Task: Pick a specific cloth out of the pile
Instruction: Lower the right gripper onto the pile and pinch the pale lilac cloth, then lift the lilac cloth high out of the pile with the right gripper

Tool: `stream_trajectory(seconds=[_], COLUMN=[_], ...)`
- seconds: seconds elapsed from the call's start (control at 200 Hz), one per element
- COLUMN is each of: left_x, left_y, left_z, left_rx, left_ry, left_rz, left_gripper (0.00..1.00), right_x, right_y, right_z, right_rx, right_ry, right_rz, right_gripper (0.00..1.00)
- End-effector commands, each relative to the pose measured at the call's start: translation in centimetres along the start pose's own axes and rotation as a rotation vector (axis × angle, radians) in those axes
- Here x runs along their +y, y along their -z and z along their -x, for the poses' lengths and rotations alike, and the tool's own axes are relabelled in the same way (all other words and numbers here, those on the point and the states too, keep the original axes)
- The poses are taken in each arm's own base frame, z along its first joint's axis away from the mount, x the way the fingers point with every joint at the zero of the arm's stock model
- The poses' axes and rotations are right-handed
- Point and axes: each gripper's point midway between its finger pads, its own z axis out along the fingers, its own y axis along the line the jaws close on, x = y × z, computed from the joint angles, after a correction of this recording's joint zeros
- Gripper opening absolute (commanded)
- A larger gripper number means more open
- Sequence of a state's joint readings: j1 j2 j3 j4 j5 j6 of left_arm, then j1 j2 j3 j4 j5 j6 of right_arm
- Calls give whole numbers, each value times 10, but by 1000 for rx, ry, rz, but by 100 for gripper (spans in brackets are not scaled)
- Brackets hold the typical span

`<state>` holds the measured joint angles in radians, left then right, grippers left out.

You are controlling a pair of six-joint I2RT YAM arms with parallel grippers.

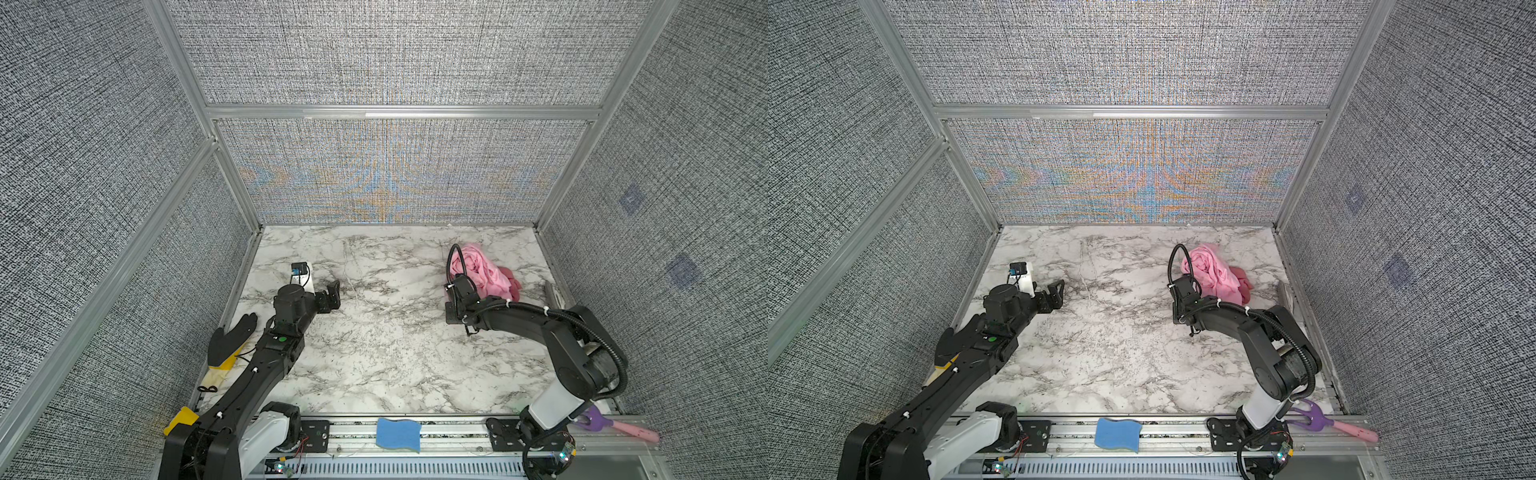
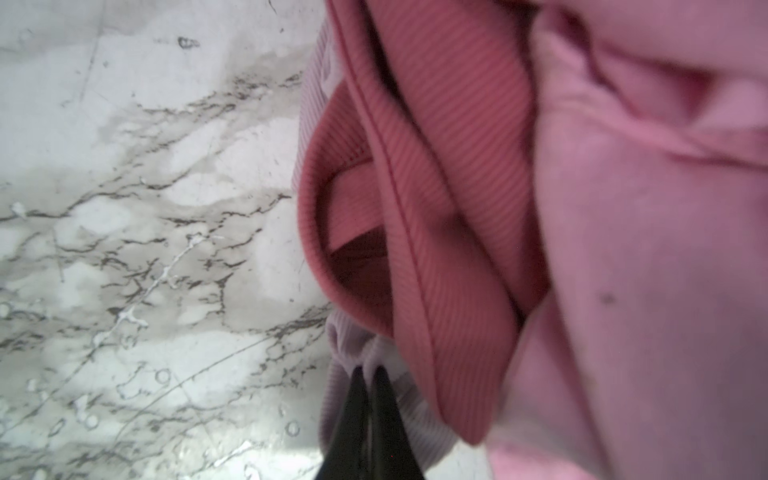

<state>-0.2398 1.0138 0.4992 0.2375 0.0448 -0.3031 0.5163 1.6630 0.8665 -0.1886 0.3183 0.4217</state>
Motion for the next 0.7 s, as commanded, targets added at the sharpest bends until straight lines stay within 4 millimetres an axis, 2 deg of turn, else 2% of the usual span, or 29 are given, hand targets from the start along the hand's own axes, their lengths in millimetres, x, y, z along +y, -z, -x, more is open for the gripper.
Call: stream_trajectory(seconds=[0.0, 0.245, 0.395, 0.405, 0.425, 0.696], left_x=[-1, -2, -8, -8, -9, -15], left_y=[0, 1, -2, -2, -3, -5], left_z=[5, 10, 15, 16, 16, 31], left_rx=[-16, -28, -37, -36, -32, -41], left_ry=[-8, 3, 10, 9, 7, 7], left_rz=[-5, -5, -30, -32, -33, -51], left_gripper=[94, 95, 95, 95, 95, 95], right_x=[-2, -8, -17, -16, -17, -34], right_y=[9, 55, 73, 79, 84, 139], right_z=[12, 53, 75, 85, 92, 147], right_rx=[-39, -177, -218, -239, -253, -415], right_ry=[-14, -48, -76, -83, -91, -189], right_rz=[-7, 55, 111, 123, 135, 301], right_gripper=[0, 0, 0, 0, 0, 0])
